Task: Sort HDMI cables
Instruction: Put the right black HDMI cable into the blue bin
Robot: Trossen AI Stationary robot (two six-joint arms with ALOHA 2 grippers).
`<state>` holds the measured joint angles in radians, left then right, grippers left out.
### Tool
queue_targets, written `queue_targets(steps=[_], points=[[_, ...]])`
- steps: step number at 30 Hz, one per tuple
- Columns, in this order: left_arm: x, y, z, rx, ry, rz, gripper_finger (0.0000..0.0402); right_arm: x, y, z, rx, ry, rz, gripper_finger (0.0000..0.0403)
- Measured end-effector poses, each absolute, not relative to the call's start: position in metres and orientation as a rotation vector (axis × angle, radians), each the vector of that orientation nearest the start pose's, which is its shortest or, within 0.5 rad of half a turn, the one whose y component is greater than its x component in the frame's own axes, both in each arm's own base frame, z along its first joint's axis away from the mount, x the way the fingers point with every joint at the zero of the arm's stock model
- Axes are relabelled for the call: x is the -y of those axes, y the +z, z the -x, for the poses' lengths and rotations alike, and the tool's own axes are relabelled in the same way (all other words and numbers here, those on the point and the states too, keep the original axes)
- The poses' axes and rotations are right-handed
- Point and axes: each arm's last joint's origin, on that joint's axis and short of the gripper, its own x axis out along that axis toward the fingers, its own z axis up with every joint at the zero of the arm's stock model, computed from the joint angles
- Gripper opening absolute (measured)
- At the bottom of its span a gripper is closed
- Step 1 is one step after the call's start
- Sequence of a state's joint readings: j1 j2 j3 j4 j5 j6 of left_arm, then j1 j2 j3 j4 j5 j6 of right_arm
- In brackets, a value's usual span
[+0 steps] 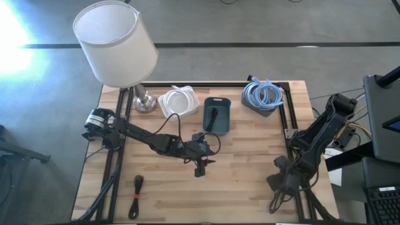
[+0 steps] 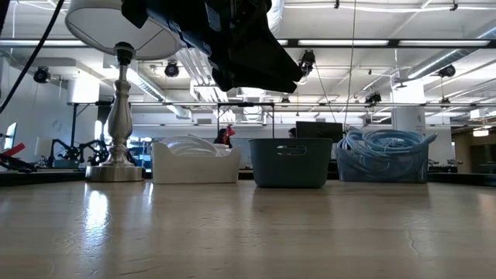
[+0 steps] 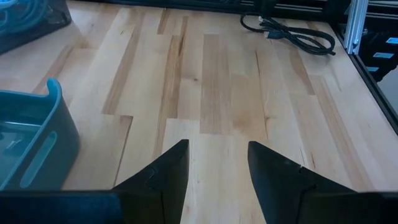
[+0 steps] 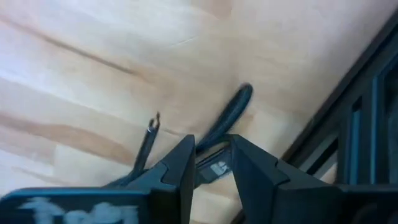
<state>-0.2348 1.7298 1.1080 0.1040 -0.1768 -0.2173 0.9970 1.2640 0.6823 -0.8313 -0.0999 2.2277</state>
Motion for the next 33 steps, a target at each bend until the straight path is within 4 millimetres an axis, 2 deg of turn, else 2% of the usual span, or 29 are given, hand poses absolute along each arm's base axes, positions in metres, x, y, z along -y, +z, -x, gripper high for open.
queue_targets(steps=[7,15,20,25,33], points=[[0.083,0.223,-0.370,-0.510,-0.001,0.107,0.0168,-0.154,0.159,-0.095,-1.485,-0.900,-1.047,0.0086],[0.083,0.223,-0.370,-0.510,-0.003,0.100,0.0168,-0.151,0.155,-0.095,-1.457,-0.823,-0.958,0.0057],[0.083,0.223,-0.370,-0.510,-0.003,0.100,0.0168,-0.150,0.155,-0.098,-1.370,-0.754,-0.895,0.0016],[0.083,0.223,-0.370,-0.510,-0.002,0.099,0.0168,-0.147,0.157,-0.107,-1.277,-0.678,-0.847,0.0011],[0.083,0.223,-0.370,-0.510,-0.002,0.099,0.0168,-0.125,0.168,-0.132,-0.999,-0.612,-0.751,0.0010]])
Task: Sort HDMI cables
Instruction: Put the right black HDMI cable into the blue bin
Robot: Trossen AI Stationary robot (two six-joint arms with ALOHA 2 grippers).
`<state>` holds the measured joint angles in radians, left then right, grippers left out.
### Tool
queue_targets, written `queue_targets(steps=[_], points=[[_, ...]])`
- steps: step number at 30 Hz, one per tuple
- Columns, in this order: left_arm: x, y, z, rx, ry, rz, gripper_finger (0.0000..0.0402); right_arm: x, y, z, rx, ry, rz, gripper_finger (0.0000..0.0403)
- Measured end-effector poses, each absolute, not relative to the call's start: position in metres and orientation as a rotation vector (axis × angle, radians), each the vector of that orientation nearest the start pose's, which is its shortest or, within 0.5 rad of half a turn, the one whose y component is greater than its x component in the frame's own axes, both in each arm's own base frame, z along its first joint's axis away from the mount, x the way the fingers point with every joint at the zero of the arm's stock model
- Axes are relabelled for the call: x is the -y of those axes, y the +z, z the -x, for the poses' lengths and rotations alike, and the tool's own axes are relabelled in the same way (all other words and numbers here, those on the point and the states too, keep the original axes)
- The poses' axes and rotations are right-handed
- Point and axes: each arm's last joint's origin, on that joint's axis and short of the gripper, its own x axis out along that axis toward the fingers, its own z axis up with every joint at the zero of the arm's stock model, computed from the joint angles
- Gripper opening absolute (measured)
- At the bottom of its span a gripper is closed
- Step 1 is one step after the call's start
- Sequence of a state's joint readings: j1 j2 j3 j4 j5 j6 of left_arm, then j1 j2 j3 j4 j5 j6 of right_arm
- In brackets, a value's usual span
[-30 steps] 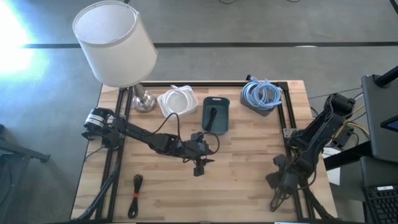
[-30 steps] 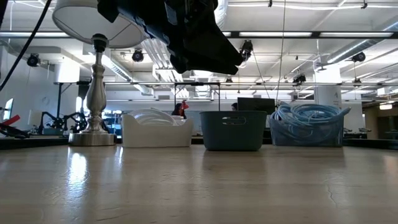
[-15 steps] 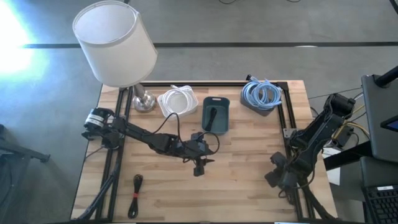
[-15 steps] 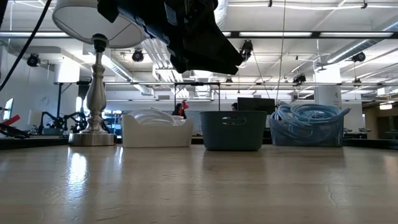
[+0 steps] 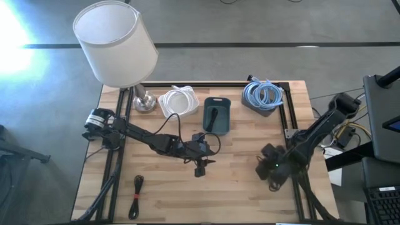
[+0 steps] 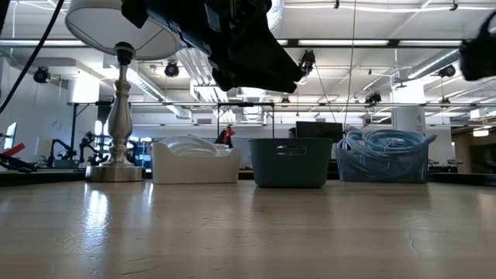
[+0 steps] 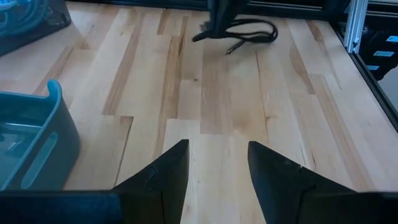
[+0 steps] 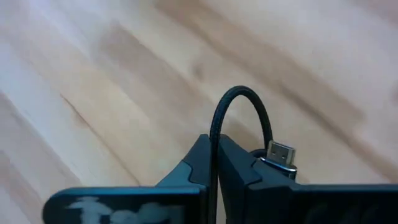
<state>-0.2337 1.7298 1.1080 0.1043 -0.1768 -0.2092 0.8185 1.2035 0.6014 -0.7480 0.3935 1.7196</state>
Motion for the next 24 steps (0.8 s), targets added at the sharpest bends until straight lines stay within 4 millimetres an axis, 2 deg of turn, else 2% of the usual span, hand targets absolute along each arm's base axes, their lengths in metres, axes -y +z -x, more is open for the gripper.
queue_targets(steps=[7,13,17,21,24], points=[[0.083,0.223,-0.370,-0.510,-0.001,0.105,0.0168,-0.102,0.194,-0.162,-0.742,-0.470,-0.666,0.0009],[0.083,0.223,-0.370,-0.510,0.001,0.112,0.0168,-0.077,0.233,-0.193,-0.427,-0.294,-0.470,0.0011],[0.083,0.223,-0.370,-0.510,0.011,0.151,0.0168,-0.047,0.252,-0.206,-0.269,-0.353,-0.342,0.0012],[0.084,0.223,-0.370,-0.510,0.011,0.156,0.0168,-0.009,0.252,-0.215,-0.242,-0.508,-0.287,0.0012],[0.084,0.223,-0.370,-0.510,0.011,0.157,0.0168,0.017,0.250,-0.224,-0.235,-0.518,-0.269,0.0012]])
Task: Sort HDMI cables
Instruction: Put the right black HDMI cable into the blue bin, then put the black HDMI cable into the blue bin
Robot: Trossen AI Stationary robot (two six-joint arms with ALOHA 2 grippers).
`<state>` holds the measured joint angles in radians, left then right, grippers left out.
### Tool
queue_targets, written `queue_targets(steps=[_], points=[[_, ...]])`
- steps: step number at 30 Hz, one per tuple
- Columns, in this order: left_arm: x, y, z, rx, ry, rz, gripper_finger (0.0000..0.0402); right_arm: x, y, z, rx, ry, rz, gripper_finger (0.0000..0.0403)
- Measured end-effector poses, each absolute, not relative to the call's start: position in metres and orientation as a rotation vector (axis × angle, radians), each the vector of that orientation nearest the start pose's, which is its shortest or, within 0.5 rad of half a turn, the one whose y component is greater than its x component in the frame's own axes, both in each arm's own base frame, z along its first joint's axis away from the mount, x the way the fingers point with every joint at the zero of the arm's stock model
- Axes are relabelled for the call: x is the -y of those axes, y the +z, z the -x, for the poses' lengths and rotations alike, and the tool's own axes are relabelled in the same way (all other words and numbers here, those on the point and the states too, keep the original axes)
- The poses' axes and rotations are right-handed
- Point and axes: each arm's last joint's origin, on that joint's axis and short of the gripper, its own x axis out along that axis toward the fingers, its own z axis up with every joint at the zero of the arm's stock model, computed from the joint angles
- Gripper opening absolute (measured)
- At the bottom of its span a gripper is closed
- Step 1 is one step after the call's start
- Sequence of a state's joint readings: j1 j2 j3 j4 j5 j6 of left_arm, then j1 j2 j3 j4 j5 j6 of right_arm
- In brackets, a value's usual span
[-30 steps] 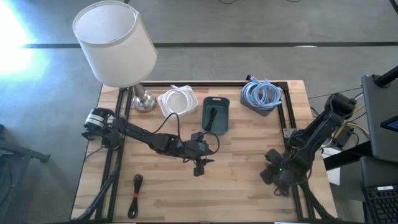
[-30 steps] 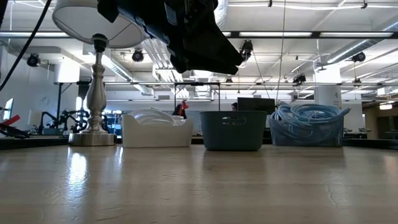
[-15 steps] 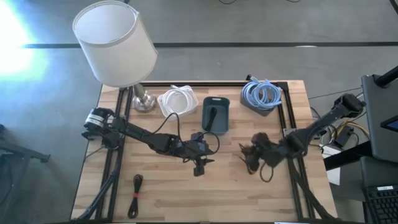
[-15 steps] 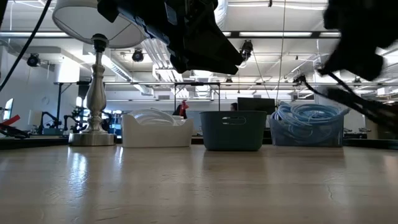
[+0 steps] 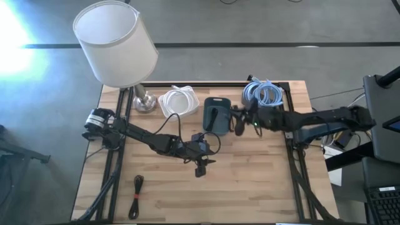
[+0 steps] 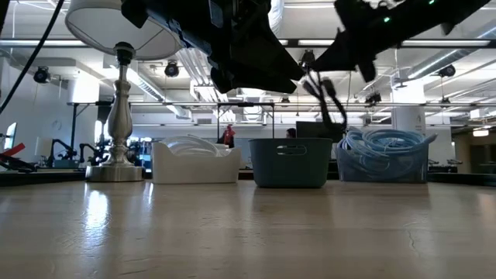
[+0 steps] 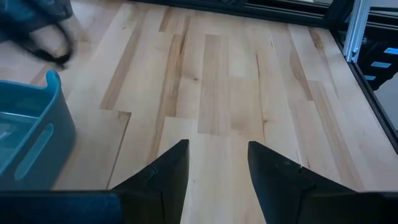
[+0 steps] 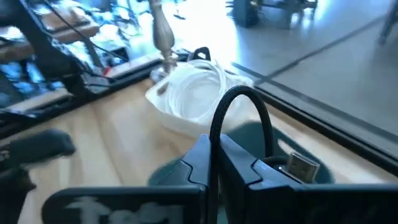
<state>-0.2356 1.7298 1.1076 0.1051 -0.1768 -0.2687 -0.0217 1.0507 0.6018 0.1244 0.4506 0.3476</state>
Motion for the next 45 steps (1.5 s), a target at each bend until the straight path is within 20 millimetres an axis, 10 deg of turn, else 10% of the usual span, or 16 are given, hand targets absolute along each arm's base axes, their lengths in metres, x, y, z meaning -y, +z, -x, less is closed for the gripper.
queue_targets(steps=[12,21,45], points=[[0.084,0.223,-0.370,-0.510,0.008,0.154,0.0168,0.089,0.220,-0.259,-0.194,-0.420,-0.394,0.0013],[0.093,0.222,-0.368,-0.513,-0.013,0.153,0.0168,0.100,0.174,-0.278,-0.341,-0.458,-0.558,0.0013],[0.120,0.218,-0.357,-0.581,-0.061,0.206,0.0168,0.104,0.194,-0.287,-0.536,-0.453,-0.392,0.0088]])
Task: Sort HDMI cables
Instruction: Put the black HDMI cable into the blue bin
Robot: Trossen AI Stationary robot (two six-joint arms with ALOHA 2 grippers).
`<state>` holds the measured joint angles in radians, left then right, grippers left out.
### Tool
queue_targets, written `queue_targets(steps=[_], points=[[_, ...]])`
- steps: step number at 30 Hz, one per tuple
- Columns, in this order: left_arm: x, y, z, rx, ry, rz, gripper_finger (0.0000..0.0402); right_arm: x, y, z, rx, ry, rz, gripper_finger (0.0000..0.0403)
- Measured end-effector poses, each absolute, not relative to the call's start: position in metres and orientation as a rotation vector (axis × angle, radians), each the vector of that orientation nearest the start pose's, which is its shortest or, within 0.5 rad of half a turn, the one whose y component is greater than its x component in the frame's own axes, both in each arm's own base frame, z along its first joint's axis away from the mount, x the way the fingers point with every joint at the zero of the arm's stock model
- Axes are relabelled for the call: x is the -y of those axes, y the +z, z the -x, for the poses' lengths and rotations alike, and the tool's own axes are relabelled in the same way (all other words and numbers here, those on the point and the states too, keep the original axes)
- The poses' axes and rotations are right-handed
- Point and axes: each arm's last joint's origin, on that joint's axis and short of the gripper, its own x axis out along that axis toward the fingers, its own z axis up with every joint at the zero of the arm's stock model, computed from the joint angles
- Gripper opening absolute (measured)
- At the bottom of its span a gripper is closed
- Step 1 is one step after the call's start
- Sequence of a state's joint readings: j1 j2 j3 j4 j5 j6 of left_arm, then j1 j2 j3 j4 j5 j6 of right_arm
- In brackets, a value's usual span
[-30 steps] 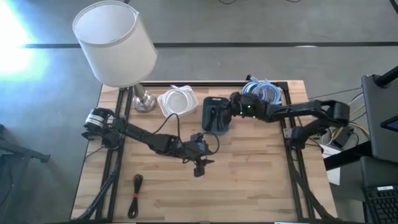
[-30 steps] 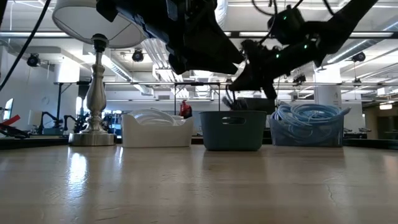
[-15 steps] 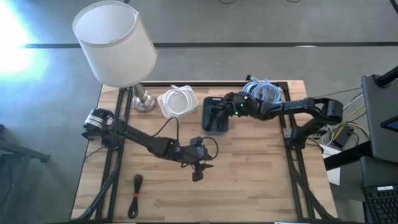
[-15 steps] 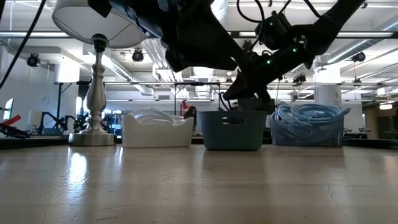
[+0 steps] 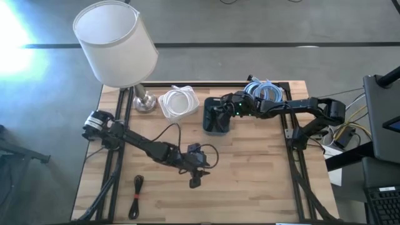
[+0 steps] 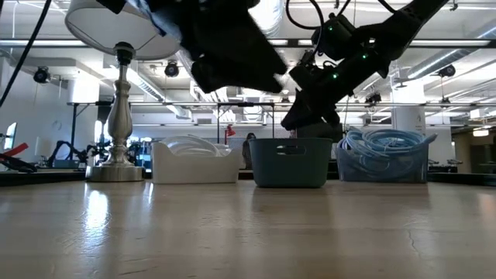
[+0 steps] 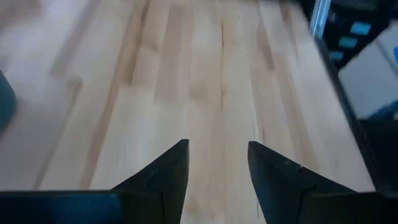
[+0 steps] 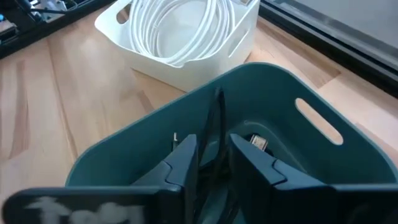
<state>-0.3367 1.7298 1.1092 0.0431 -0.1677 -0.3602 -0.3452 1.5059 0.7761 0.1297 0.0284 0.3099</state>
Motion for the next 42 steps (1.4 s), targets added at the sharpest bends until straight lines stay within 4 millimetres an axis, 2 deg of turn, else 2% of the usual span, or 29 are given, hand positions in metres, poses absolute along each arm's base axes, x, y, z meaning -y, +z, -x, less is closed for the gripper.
queue_targets(steps=[4,10,13,17,22,27,30,35,42], points=[[0.125,0.213,-0.348,-0.743,-0.013,0.223,0.0168,0.103,0.194,-0.287,-0.535,-0.447,-0.388,0.0109],[0.133,0.209,-0.327,-0.998,0.147,0.358,0.0168,0.096,0.200,-0.287,-0.534,-0.404,-0.332,0.0128],[0.146,0.211,-0.310,-1.155,0.205,0.437,0.0167,0.087,0.207,-0.286,-0.536,-0.360,-0.270,0.0134],[0.171,0.218,-0.286,-1.269,0.327,0.507,0.0167,0.074,0.223,-0.280,-0.511,-0.309,-0.215,0.0140],[0.202,0.222,-0.250,-1.339,0.517,0.602,0.0167,0.054,0.247,-0.267,-0.466,-0.248,-0.193,0.0141],[0.215,0.220,-0.214,-1.411,0.812,0.688,0.0167,0.037,0.262,-0.251,-0.469,-0.198,-0.181,0.0135],[0.221,0.220,-0.198,-1.433,0.944,0.734,0.0167,0.029,0.265,-0.242,-0.509,-0.173,-0.176,0.0131],[0.233,0.212,-0.184,-1.461,0.947,0.781,0.0167,0.017,0.260,-0.228,-0.636,-0.138,-0.169,0.0125],[0.234,0.187,-0.174,-1.487,0.917,0.773,0.0167,0.011,0.253,-0.221,-0.734,-0.126,-0.172,0.0130]])
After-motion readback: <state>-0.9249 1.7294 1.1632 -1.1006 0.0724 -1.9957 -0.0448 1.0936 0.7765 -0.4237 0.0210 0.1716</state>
